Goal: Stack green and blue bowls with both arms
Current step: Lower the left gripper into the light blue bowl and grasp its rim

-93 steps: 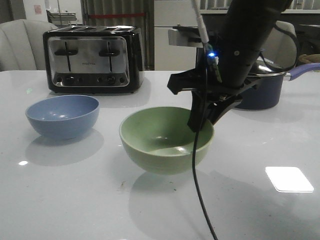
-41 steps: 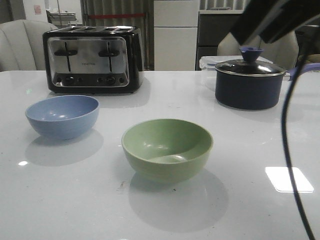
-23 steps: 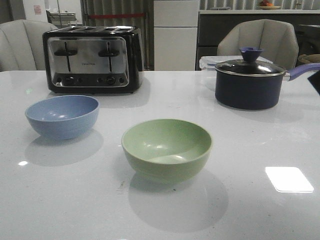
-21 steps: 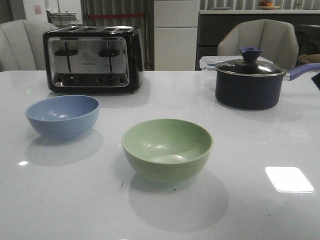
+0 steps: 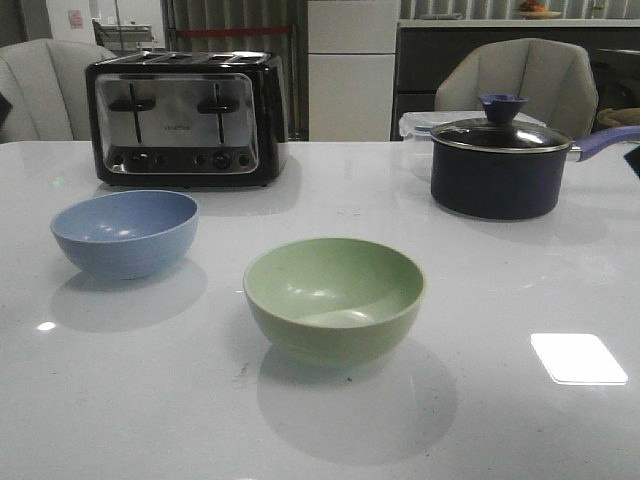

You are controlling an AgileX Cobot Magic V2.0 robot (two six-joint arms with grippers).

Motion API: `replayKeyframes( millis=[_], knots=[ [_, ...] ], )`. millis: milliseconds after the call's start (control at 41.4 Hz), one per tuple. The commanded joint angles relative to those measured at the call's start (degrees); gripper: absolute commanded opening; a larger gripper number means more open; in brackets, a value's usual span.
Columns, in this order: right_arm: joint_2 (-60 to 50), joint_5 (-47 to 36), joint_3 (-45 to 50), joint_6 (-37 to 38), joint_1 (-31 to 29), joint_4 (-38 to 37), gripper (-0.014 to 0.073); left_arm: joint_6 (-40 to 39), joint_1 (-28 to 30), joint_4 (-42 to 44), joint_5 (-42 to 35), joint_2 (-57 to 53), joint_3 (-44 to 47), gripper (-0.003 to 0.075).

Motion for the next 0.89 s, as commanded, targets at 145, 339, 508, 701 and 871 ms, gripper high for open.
replayKeyframes(
  millis=[145,339,508,701,871],
  knots=[
    [-0.4,-3.1,-1.5,-0.8,-0.1,0.6,0.0403,-1.1,2.4,-0.8,-2.7,14.3,-11.0,0.0631],
    [-0.4,-3.1,-1.5,-0.8,-0.1,0.6,0.0403,-1.1,2.4,-0.4,-2.9,25.6,-18.7,0.0592],
    [-0.4,-3.0,-1.5,-0.8,-0.1,0.6,0.0403,-1.1,2.4,-0.1,-3.0,33.9,-24.8,0.0551],
    [-0.4,-3.0,-1.5,-0.8,-0.1,0.6,0.0403,-1.1,2.4,0.8,-3.5,39.6,-28.5,0.0503],
    [-0.4,-3.0,-1.5,-0.8,-0.1,0.6,0.0403,-1.1,2.4,1.0,-4.5,40.9,-29.3,0.0408]
  ],
)
